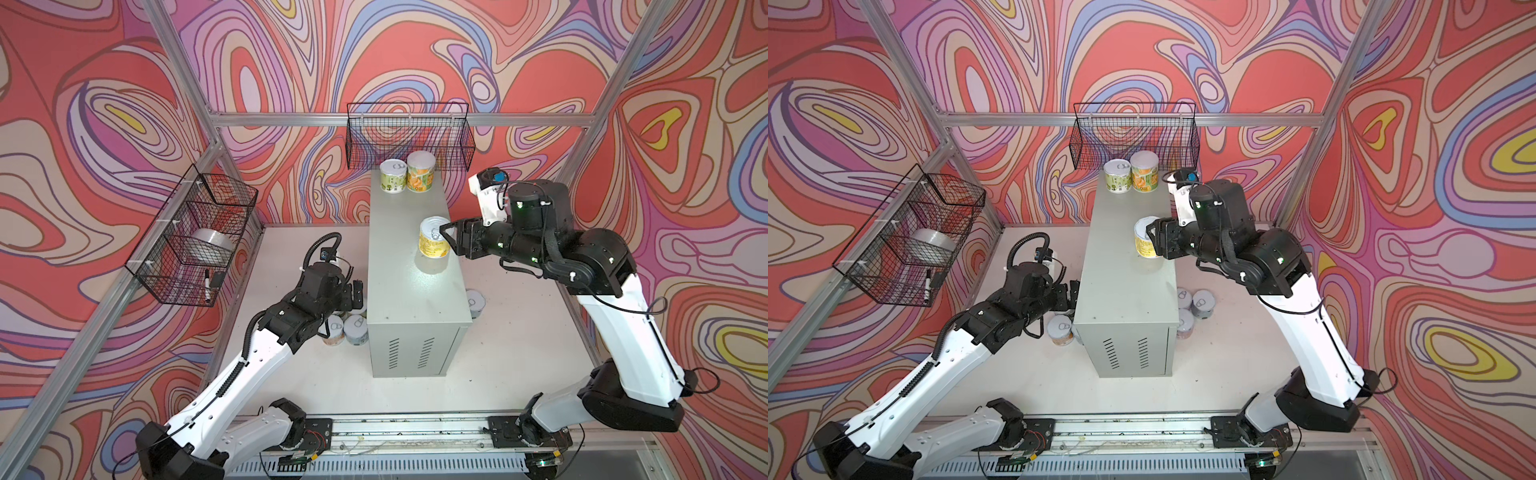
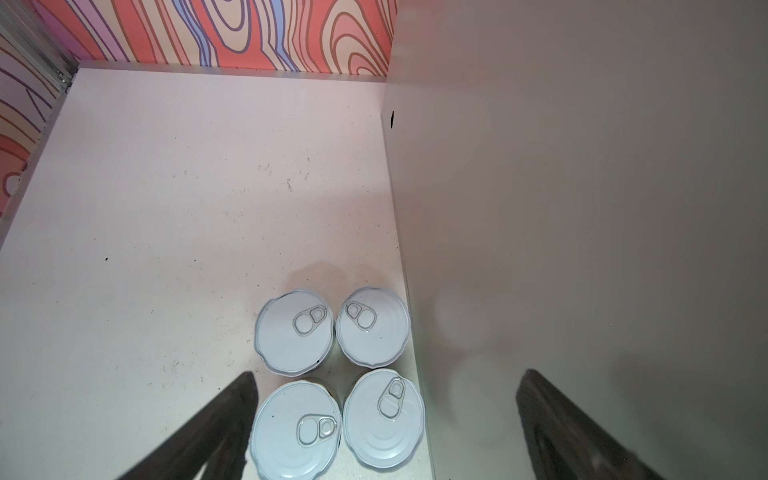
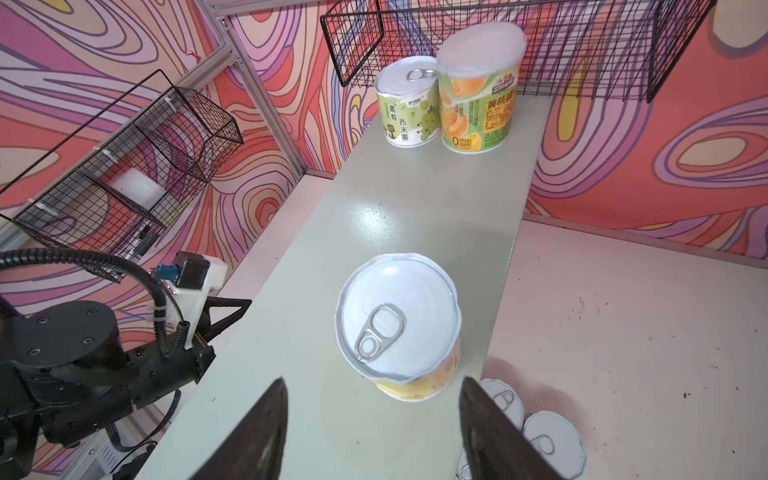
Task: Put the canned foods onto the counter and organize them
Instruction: 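Lower the yellow-labelled can beside the green can and orange tub with the right gripper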
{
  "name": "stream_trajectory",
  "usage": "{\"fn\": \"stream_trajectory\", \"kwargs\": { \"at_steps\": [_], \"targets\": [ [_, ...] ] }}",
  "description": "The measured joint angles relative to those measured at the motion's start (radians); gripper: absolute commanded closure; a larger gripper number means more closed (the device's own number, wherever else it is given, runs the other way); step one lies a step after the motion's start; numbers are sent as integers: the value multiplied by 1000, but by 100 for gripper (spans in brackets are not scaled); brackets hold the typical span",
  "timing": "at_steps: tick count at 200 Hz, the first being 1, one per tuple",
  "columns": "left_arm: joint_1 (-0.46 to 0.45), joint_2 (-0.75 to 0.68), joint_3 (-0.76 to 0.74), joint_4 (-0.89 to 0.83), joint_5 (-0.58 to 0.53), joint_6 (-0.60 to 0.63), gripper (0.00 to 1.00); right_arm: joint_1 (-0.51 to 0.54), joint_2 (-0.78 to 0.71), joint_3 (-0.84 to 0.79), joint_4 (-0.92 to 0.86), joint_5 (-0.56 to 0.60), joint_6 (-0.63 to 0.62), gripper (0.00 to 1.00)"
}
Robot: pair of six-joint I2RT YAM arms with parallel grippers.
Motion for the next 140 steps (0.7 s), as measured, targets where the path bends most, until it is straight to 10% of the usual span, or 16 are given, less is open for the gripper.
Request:
{"fn": "stream_trajectory", "kwargs": {
  "at_steps": [140],
  "targets": [
    [0,1,0,0,-1,0,2,0,-37,-330,245,79,17,40]
  ]
}}
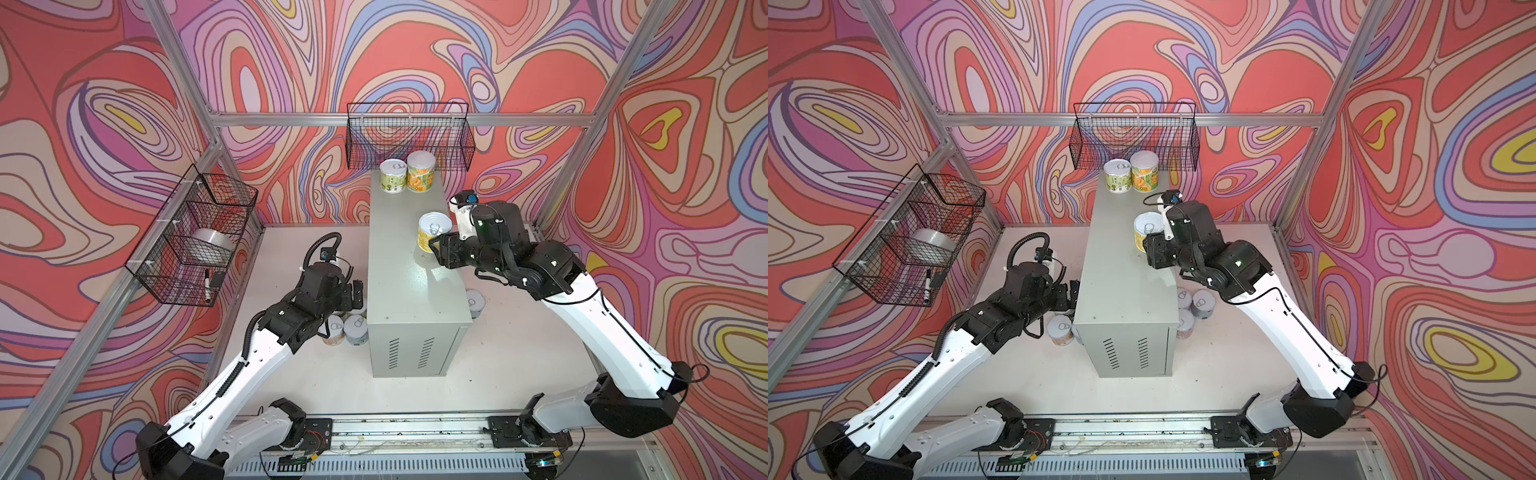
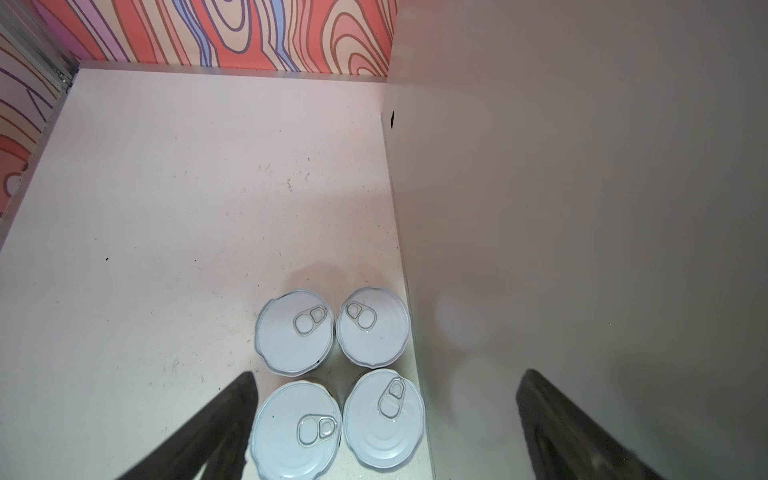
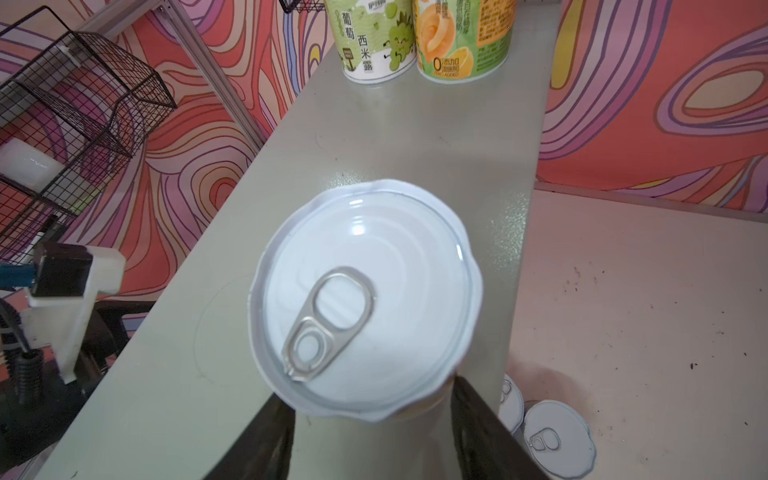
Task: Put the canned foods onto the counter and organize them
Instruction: 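Lower the yellow-labelled can beside the green can and orange tub with the right gripper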
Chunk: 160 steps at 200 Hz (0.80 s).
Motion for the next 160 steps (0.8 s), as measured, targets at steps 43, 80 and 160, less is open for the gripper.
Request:
{"fn": "stream_trajectory", "kwargs": {
  "at_steps": [43,80,160],
  "targets": [
    [0,5,0,0,0,0,2,0,9,-16,114,29,-48,40],
    [6,22,0,0,0,0,3,0,42,-1,187,58,-70,40],
    [12,30,0,0,1,0,3,-1,119,58,188,96,-83,34]
  ]
}}
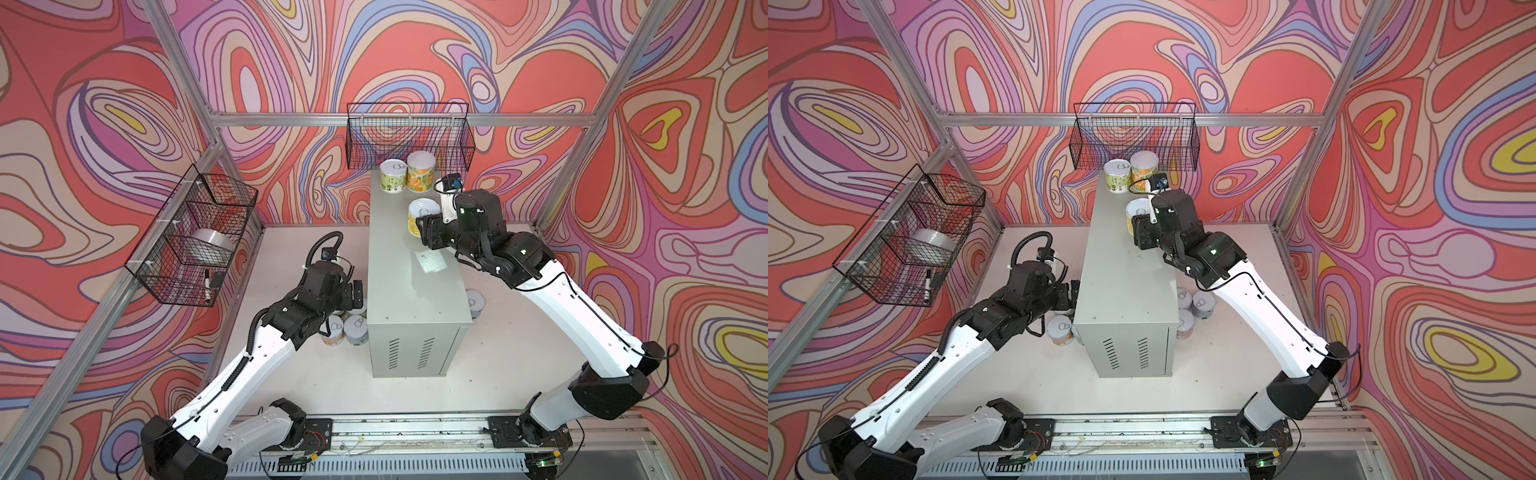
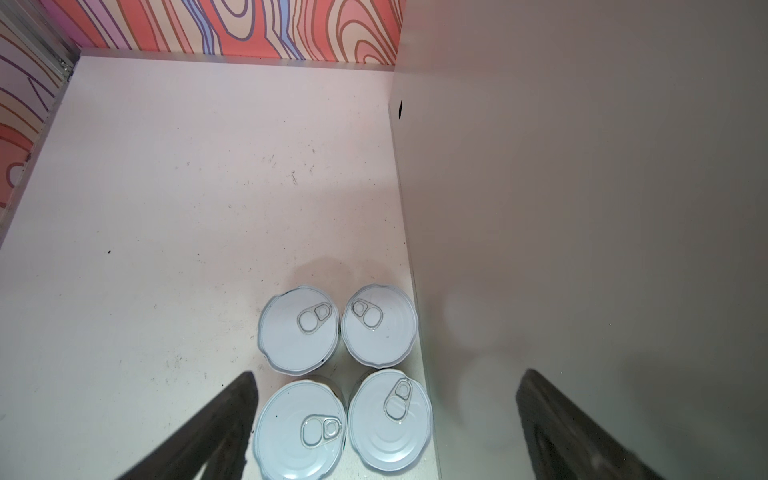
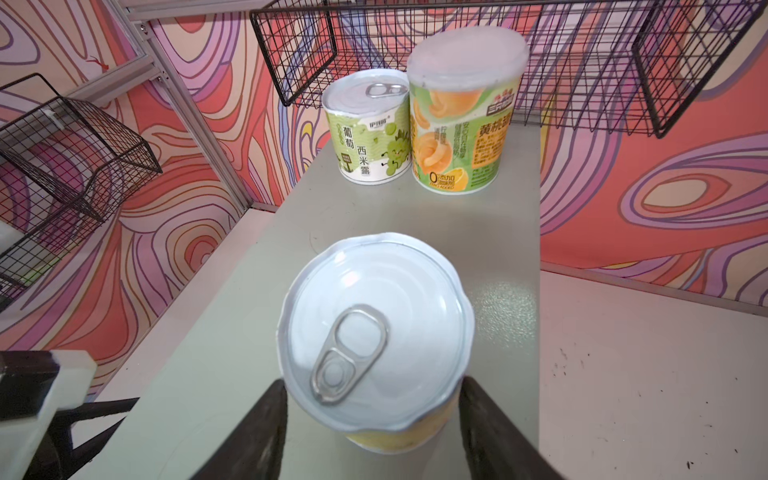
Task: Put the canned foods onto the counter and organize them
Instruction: 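Lower the yellow-labelled can beside the green can and orange tub with the right gripper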
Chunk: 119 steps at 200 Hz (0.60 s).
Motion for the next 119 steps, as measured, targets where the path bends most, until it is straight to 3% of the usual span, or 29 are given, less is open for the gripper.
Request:
{"fn": "stream_trajectory", "kwargs": {
  "at_steps": [66,119],
  "targets": [
    [2,8,0,0,0,0,2,-11,53,30,-6,46,-16,39],
    [7,8,-1,0,-1,0,2,-86,138,73,8,6,-7,40]
  ]
}}
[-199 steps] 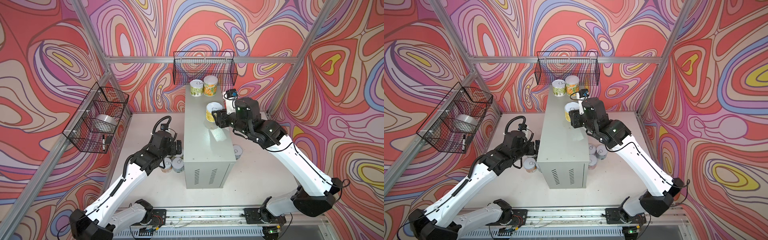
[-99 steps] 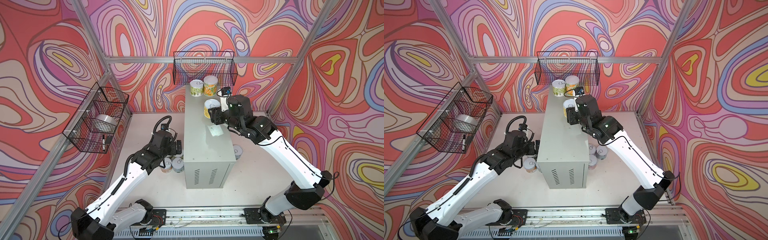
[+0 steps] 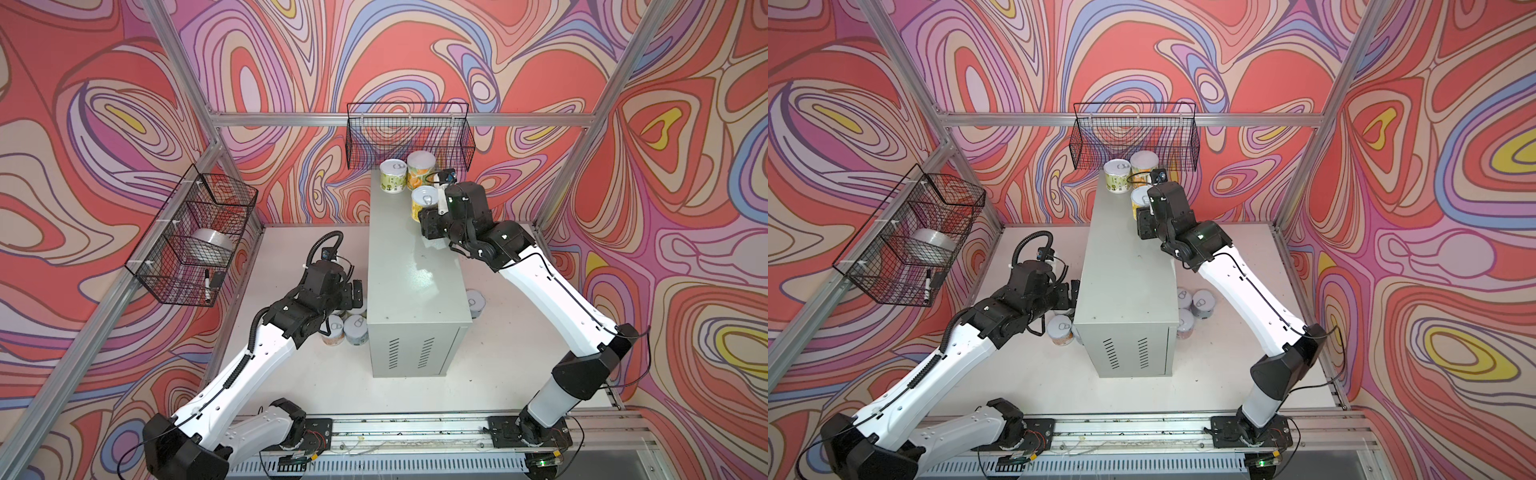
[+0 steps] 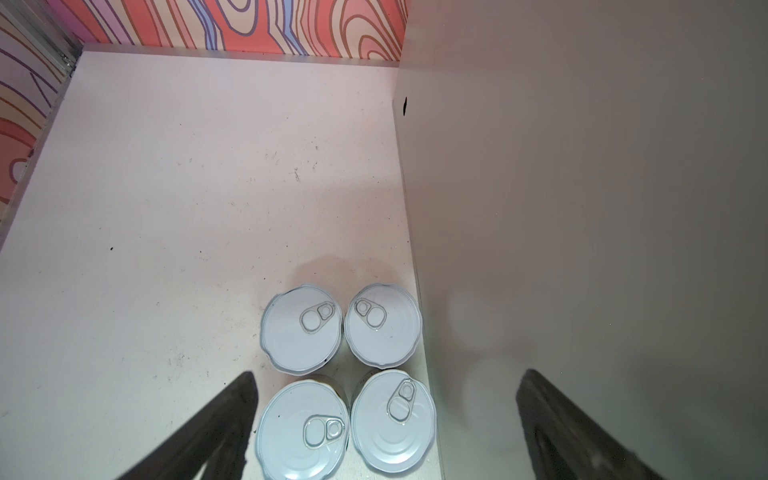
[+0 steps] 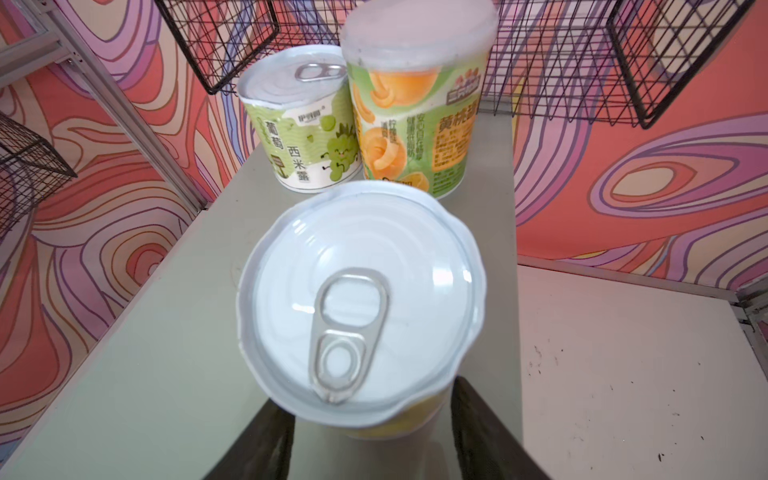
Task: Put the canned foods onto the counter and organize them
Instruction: 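Lower the yellow-labelled can beside the green can and orange tub with the right gripper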
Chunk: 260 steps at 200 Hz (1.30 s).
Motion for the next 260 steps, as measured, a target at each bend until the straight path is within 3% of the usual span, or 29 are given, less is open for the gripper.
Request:
{"fn": "stream_trajectory", "kwargs": {
  "at_steps": [105,260],
  "targets": [
    [16,-3,-10,0,0,0,2,-70,60,43,83,-133,18,42],
    [31,10,-13,15,6,0,2,-69,114,111,69,-113,31,42]
  ]
}}
